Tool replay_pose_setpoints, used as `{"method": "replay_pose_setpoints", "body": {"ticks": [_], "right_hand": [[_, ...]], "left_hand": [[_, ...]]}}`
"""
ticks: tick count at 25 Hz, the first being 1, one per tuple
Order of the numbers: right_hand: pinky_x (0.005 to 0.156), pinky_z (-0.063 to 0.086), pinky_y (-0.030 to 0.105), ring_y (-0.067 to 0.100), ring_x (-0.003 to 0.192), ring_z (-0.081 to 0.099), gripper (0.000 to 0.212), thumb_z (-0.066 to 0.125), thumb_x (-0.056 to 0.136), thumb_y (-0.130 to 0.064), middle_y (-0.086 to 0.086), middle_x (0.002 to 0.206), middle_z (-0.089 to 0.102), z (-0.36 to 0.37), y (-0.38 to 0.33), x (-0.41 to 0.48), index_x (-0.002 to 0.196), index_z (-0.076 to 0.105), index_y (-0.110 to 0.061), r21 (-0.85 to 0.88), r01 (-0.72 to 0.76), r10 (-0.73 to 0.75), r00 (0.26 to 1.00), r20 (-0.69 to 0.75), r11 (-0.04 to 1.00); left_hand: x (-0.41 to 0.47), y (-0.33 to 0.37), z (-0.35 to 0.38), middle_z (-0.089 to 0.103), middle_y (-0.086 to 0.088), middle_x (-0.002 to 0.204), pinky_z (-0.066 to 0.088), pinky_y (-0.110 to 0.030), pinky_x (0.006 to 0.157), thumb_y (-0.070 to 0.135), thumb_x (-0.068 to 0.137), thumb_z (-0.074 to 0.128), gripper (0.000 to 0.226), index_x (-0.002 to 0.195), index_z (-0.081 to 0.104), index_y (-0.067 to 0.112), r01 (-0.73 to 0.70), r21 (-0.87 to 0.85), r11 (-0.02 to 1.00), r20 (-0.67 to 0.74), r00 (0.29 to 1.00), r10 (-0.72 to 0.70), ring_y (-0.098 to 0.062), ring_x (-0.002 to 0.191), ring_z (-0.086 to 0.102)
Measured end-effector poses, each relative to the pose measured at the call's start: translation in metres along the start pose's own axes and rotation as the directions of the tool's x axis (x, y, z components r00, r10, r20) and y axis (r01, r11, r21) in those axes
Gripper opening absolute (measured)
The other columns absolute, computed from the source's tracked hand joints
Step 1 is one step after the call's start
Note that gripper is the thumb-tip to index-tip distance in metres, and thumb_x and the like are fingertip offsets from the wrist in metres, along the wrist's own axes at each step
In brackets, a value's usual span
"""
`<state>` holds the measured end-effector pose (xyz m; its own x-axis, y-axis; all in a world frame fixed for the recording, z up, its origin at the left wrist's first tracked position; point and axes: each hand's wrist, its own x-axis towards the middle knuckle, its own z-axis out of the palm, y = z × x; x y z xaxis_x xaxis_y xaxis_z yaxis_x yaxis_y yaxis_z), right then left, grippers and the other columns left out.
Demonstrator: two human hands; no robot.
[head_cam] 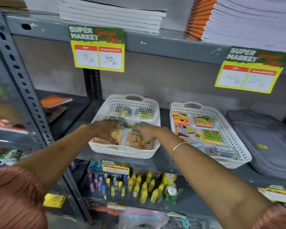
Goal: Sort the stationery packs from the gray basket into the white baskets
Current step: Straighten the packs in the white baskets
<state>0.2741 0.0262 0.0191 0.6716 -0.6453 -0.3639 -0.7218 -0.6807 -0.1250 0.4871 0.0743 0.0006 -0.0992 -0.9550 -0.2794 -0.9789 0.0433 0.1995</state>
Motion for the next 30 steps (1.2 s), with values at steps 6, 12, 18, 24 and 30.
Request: {"method": "replay_pose_setpoints", "body": {"ticks": [6, 12, 18, 24, 30], "right_hand": [[0.086, 0.042, 0.027, 0.020, 0.100, 0.057, 0.028, 0.067, 0.084, -0.020, 0.006, 0.108, 0.061, -0.046, 0.104, -0.082, 0.111, 0.061, -0.016, 0.301, -0.102, 0.217, 0.899, -0.380, 0.948], [0.093, 0.042, 0.030, 0.023, 0.116, 0.054, 0.061, 0.074, 0.080, -0.025, 0.015, 0.134, 0.055, -0.002, 0.216, -0.150, 0.132, 0.050, -0.005, 0.104, -0.262, 0.264, 0.965, -0.007, 0.959], [0.097, 0.050, 0.042, 0.033, 0.114, 0.056, 0.059, 0.074, 0.075, -0.015, 0.015, 0.131, 0.056, 0.039, 0.255, -0.163, 0.129, 0.051, -0.009, 0.021, -0.225, 0.225, 0.974, 0.032, 0.974], [0.085, 0.052, 0.038, 0.033, 0.106, 0.060, 0.051, 0.068, 0.077, -0.012, 0.014, 0.122, 0.060, 0.043, 0.251, -0.167, 0.125, 0.052, -0.009, 0.029, -0.197, 0.198, 0.980, -0.016, 0.980], [0.087, 0.048, 0.037, 0.034, 0.111, 0.057, 0.046, 0.064, 0.080, -0.016, 0.015, 0.125, 0.059, 0.050, 0.245, -0.168, 0.124, 0.051, -0.012, -0.018, -0.171, 0.169, 0.983, -0.065, 0.985]], "left_hand": [[0.017, 0.117, -0.031, 0.039, -0.019, 0.142, 0.032, -0.038, 0.103, 0.042, 0.085, 0.061, 0.073, 0.139, 0.027, 0.007, -0.175, -0.110, 0.979, -0.436, 0.893, 0.110, -0.032, 0.126, 0.039], [0.070, 0.266, 0.006, 0.038, -0.016, 0.143, 0.033, -0.034, 0.103, 0.039, 0.080, 0.068, 0.077, 0.138, 0.030, 0.006, -0.315, 0.068, 0.947, -0.132, 0.938, 0.321, -0.030, 0.126, 0.038], [0.099, 0.299, 0.032, 0.044, -0.017, 0.134, 0.035, -0.032, 0.094, 0.032, 0.082, 0.069, 0.063, 0.128, 0.038, 0.002, -0.220, 0.194, 0.956, 0.153, 0.969, 0.192, -0.028, 0.119, 0.042], [0.099, 0.297, 0.041, 0.045, -0.016, 0.135, 0.037, -0.033, 0.095, 0.018, 0.081, 0.069, 0.061, 0.130, 0.035, 0.003, -0.206, 0.163, 0.965, 0.131, 0.974, 0.185, -0.029, 0.119, 0.044], [0.097, 0.292, 0.051, 0.053, -0.015, 0.124, 0.041, -0.034, 0.089, 0.018, 0.081, 0.066, 0.046, 0.119, 0.044, 0.007, -0.256, 0.203, 0.945, 0.045, 0.967, 0.252, -0.030, 0.108, 0.051]]}}
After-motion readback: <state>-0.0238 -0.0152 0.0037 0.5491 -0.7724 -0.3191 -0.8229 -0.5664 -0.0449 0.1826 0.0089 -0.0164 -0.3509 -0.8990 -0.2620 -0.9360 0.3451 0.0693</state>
